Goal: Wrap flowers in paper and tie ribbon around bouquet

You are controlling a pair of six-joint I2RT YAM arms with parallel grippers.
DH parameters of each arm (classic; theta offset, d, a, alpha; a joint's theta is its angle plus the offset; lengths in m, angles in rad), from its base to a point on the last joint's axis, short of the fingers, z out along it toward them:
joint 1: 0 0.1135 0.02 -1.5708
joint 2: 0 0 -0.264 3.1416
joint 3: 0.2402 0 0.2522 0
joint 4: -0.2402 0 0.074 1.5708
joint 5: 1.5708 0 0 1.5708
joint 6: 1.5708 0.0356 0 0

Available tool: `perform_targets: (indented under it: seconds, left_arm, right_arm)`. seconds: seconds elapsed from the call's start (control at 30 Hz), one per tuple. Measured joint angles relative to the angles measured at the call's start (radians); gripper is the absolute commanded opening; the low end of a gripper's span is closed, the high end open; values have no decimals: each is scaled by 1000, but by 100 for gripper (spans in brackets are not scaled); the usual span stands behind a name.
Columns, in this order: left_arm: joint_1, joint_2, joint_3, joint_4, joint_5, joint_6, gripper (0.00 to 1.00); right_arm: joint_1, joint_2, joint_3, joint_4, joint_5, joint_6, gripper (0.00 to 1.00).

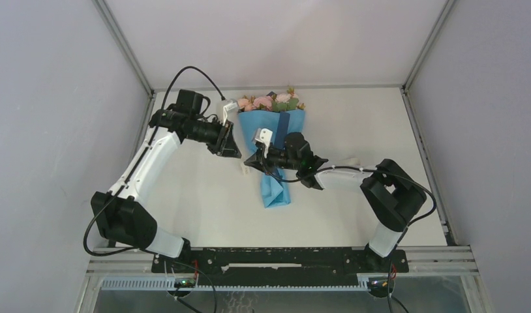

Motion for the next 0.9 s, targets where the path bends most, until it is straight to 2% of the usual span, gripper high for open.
perform_targets:
  seconds: [0.03,0.1,0.23,0.33,0.37,0.5,0.6,0.73,0.9]
  left_arm:
    - [3,0,-2,12,-10,-9,62]
    - [16,-1,-11,36,-40,-27,70]
    - [64,-19,-38,63,-175,0,71]
    - [76,-97,-95,70,-280,149,71]
    - [71,-164,-136,46,-323,241,71]
    - [18,-261,-225,49,-367,346,74]
    - [-66,-246,-302,97,-368,385,76]
    - [-102,-124,-330,264,-305,342,82]
    - [-85,-106,-504,674,-179,286,85]
  right_arm:
    - [-1,0,0,-4,0,10,0]
    - [-9,-5,0,-22,0,52,0]
    - [-35,-29,0,-71,-9,205,0]
    - [-49,-49,0,-95,-16,321,0]
    - [-53,-53,0,-97,-17,359,0]
    - [-66,-54,0,-96,-23,490,0]
    - [-79,-54,0,-86,-39,580,0]
    - [-91,-54,0,-80,-48,696,0]
    - [-98,-54,0,-58,-48,781,0]
